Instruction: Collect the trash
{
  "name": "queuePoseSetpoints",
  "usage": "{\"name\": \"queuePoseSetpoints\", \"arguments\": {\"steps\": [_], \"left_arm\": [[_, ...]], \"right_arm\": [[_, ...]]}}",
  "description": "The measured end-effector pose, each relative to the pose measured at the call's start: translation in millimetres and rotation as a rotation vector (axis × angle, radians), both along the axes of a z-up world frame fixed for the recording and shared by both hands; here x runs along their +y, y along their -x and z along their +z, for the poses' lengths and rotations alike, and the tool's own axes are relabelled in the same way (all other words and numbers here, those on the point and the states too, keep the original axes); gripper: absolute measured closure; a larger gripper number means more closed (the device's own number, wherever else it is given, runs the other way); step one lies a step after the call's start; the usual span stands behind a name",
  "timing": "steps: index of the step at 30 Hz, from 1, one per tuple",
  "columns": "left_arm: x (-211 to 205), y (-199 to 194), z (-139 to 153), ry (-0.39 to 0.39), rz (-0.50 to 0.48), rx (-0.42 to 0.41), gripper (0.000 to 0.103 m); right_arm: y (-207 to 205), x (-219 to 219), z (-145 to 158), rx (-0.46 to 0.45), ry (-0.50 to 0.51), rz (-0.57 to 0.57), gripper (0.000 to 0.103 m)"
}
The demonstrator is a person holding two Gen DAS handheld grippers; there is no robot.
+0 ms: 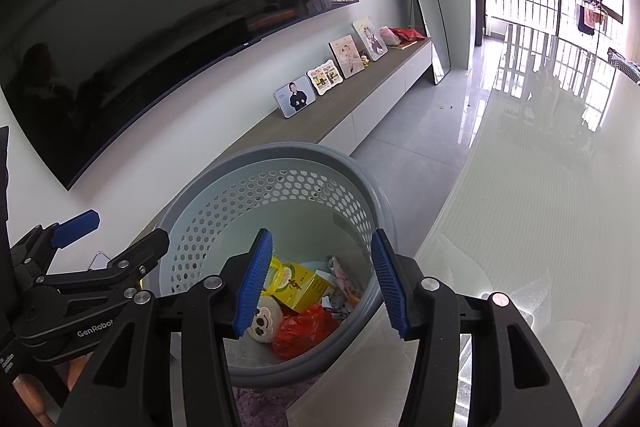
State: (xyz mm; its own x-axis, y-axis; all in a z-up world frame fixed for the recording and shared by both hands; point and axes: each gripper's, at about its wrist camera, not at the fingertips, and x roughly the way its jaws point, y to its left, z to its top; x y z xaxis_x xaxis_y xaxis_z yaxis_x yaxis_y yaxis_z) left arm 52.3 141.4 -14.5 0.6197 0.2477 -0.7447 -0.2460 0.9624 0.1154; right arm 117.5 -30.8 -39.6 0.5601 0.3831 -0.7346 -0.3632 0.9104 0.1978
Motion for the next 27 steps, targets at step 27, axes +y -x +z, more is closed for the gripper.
{"name": "queuePoseSetpoints", "arguments": {"steps": [27], "left_arm": [[2.0, -1.5, -3.4, 0.017, 0.006, 0.022, 0.006]], "right_arm": [[-1.0, 2.6, -1.1, -0.001, 0.001, 0.000, 0.053]]}}
